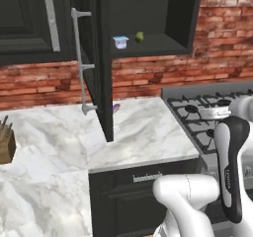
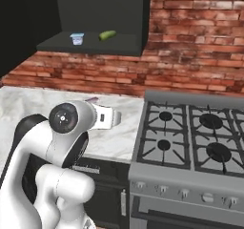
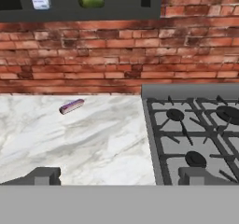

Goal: Pick the yogurt and jam from the counter and place them in the cabinets closest to them.

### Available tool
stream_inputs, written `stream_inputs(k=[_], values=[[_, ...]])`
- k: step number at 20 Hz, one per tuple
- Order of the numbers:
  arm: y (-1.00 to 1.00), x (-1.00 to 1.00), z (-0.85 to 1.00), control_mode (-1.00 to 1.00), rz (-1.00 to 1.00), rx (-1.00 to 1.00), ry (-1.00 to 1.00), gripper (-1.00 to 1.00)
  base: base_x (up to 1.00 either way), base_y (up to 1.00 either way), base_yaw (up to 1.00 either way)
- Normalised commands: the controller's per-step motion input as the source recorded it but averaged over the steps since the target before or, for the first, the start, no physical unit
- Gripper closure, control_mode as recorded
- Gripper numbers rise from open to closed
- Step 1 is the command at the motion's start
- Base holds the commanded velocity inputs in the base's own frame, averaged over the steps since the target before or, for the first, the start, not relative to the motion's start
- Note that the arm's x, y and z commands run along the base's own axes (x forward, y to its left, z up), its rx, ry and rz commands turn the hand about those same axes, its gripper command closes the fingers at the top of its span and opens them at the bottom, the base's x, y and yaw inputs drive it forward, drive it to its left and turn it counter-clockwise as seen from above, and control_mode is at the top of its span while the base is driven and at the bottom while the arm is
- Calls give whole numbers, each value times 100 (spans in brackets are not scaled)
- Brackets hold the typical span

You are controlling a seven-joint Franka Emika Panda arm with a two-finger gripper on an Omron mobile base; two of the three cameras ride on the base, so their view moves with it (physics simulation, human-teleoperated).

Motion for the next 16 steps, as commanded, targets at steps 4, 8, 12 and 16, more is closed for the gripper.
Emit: stream_inputs(k=[4,8,12,16], values=[[0,0,0,100,0,0,0,-100,0,-65,-1],[0,0,0,100,0,0,0,-100,1,-66,0],[0,0,0,100,0,0,0,-100,1,-59,0],[0,0,0,100,0,0,0,-100,0,-66,0]])
